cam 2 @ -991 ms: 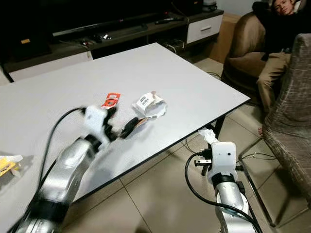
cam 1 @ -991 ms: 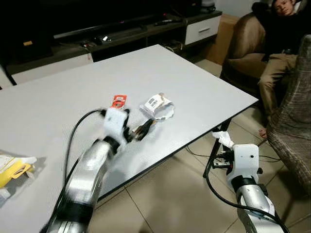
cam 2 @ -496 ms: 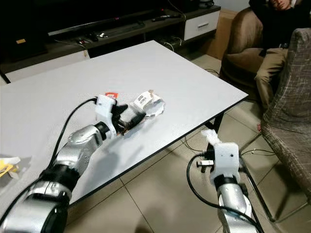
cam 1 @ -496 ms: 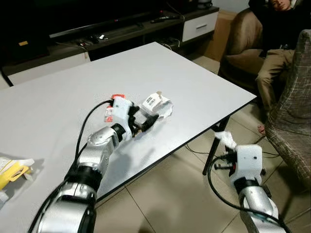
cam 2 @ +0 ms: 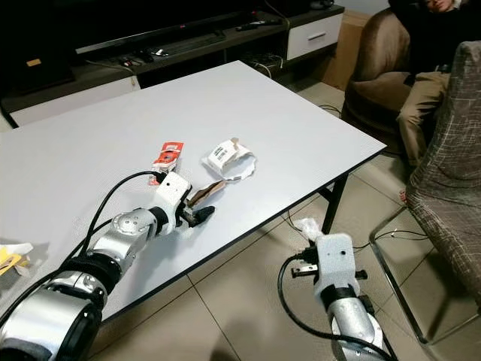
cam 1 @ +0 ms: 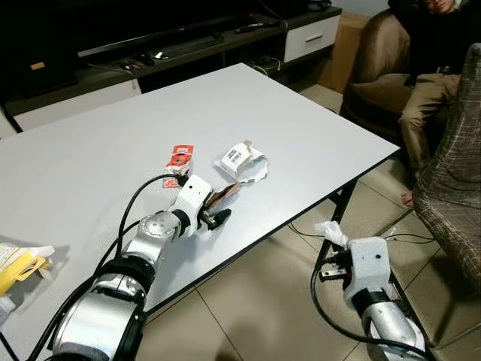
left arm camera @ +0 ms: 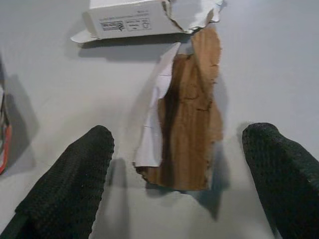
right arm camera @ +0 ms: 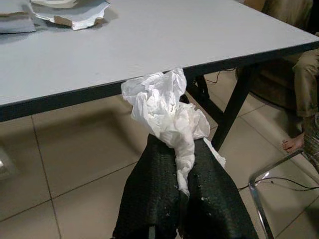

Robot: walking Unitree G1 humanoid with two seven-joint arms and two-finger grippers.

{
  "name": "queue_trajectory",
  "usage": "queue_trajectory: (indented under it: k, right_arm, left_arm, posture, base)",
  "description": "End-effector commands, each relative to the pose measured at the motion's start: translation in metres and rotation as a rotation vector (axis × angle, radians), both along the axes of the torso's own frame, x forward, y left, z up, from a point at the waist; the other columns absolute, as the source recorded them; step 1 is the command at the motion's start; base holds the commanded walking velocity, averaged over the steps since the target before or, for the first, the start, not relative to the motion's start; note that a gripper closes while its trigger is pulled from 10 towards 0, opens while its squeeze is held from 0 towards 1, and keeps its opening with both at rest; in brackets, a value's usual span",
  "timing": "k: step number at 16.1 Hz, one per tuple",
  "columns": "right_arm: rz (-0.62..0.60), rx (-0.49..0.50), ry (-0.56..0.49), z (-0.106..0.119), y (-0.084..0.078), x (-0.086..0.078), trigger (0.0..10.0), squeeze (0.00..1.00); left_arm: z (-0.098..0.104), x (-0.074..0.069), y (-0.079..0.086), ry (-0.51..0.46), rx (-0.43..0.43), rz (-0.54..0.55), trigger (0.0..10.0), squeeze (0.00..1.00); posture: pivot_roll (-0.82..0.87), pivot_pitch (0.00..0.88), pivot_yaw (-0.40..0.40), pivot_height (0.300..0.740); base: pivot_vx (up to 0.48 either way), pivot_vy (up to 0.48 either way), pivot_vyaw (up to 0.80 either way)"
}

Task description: Picking trash to rubbish bin

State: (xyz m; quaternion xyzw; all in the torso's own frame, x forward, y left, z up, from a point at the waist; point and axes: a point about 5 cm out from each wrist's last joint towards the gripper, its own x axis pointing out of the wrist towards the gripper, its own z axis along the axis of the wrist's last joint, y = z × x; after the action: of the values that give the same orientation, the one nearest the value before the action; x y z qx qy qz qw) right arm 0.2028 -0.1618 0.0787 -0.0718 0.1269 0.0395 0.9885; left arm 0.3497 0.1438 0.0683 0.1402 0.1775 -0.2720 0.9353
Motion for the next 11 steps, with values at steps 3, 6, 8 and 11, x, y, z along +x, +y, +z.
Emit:
queue_trajectory:
  k: [3, 6, 8, 11]
  right_arm:
    - [0.002, -0.007, -0.003, 0.0048, -0.0011, 0.0007, 10.0, 0.0]
    - [0.005, -0.014, -0.003, 0.005, -0.0007, 0.002, 10.0, 0.0]
    - [0.006, -0.017, -0.003, 0.0048, -0.0012, 0.003, 10.0, 0.0]
    - [0.005, -0.024, -0.006, 0.0055, -0.0026, 0.0053, 10.0, 0.0]
  left_arm:
    - [-0.0005, 0.0025, 0.0079, 0.017, -0.006, 0.068, 3.5, 0.0]
    - [0.001, 0.0026, 0.0049, 0.02, -0.039, 0.04, 0.0, 0.0]
    - [0.0011, 0.0029, 0.0036, 0.022, -0.044, 0.04, 0.0, 0.0]
    - [0.0011, 0.003, 0.0025, 0.024, -0.048, 0.038, 0.0, 0.0]
  posture:
    - [-0.13, 0.004, 0.072, 0.74]
    - [-0.13, 0.0, 0.068, 0.74]
    - [-0.13, 0.0, 0.067, 0.74]
    - [-0.13, 0.0, 0.067, 0.74]
  base:
    - [0.0, 0.0, 0.0]
    - [0.0, 0.0, 0.0]
    - [0.0, 0.0, 0.0]
    - [0.0, 0.0, 0.0]
